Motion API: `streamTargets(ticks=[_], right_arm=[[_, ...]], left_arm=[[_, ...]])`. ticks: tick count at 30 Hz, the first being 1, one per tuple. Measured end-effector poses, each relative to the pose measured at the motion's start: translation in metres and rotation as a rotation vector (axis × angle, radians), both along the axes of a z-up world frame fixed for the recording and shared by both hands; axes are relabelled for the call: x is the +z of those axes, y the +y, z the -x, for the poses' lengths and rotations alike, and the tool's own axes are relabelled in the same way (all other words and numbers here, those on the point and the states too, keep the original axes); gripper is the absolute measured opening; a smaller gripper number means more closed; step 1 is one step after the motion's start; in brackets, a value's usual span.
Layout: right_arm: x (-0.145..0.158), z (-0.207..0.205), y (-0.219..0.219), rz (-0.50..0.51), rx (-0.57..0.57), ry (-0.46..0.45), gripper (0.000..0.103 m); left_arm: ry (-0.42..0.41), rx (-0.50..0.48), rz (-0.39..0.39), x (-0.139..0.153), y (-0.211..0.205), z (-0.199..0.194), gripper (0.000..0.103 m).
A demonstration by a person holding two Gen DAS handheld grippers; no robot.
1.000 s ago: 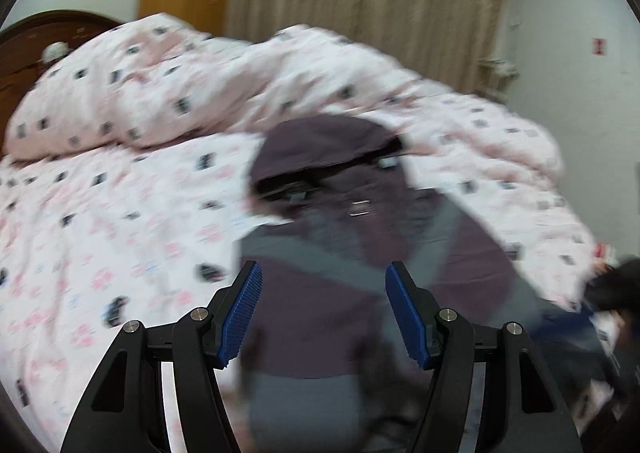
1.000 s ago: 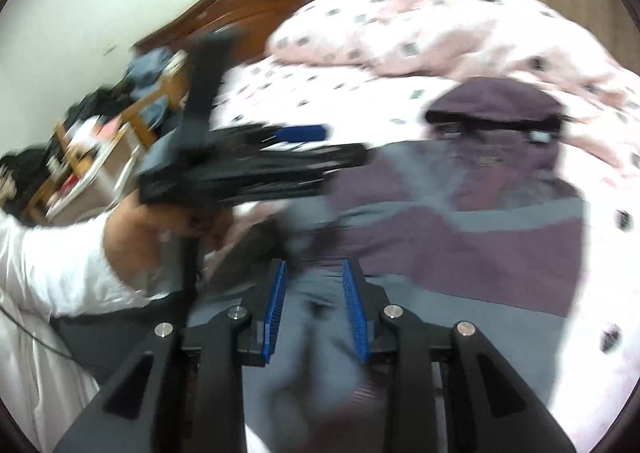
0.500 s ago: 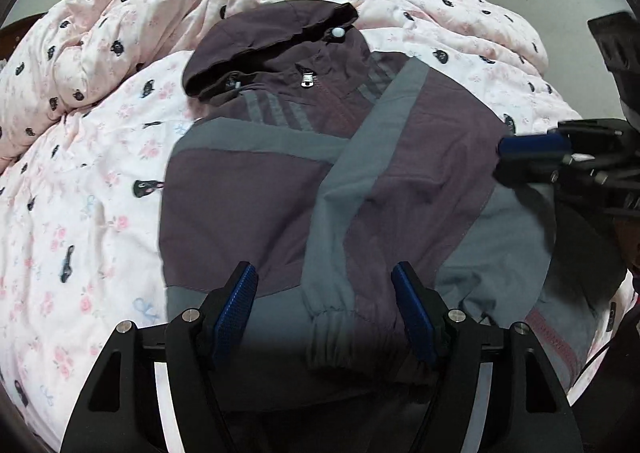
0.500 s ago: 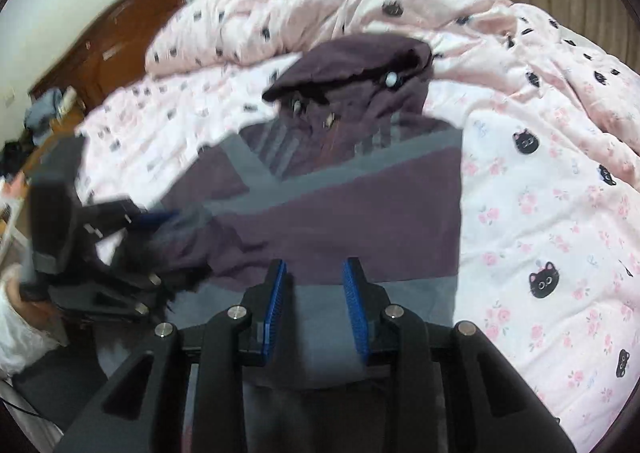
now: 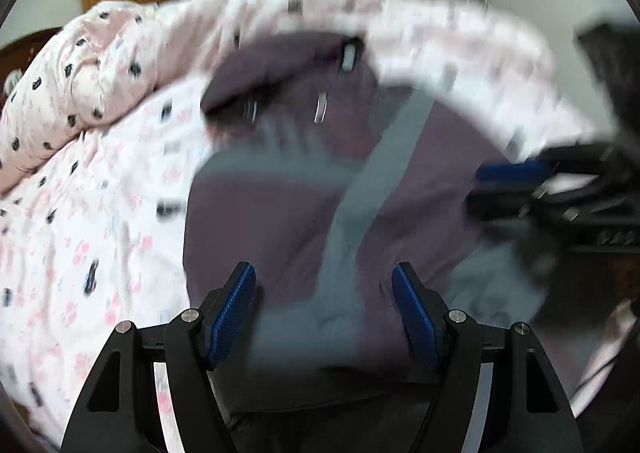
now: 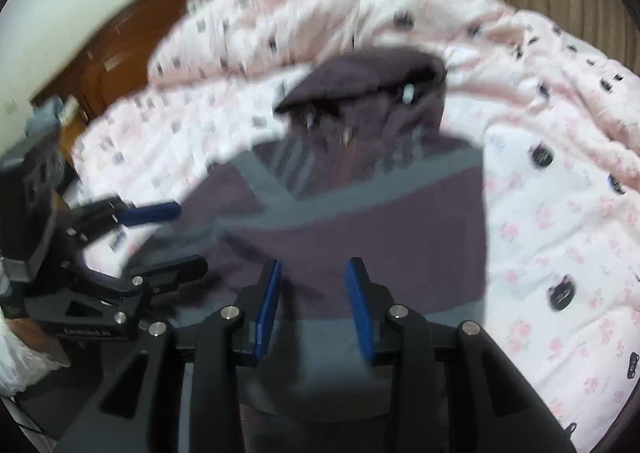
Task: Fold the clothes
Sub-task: 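Release the sleeve with the right gripper and lift it away, then grasp the jacket hood with both grippers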
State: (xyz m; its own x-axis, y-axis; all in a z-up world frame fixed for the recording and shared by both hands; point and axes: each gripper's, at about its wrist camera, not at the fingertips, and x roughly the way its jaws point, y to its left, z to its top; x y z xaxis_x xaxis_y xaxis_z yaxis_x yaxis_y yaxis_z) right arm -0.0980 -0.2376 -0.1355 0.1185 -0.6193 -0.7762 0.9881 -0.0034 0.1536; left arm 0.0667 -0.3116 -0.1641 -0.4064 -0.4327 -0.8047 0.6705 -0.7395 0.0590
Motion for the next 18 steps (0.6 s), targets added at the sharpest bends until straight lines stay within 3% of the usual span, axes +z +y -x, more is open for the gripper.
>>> streamTargets(ticks=[3,6,12,18], right_arm=[[-0.027,-0.012,-0.011,-0.097,0.002,0.065,0.036],[-0.024,-0.014,-0.009,-0.076,0.004,0.078,0.037],[0.015,0.005,0.012,0.08,-0.04,0.008,0.037],[0.035,0.035,-0.002,0.114,-0.092,-0.026,0.037]], left_arm=[[0.024,-0.006,-0.024,0.0,-0.003,-0.002,0.066],[0.116,-0.01,-0.02,0.017,-0.006,-0.011,0.066],[0.246,0.086,0.095,0.053,-0.03,-0.028,0.066],[0.289,0.231,0.095,0.063,-0.099,-0.027,0.066]])
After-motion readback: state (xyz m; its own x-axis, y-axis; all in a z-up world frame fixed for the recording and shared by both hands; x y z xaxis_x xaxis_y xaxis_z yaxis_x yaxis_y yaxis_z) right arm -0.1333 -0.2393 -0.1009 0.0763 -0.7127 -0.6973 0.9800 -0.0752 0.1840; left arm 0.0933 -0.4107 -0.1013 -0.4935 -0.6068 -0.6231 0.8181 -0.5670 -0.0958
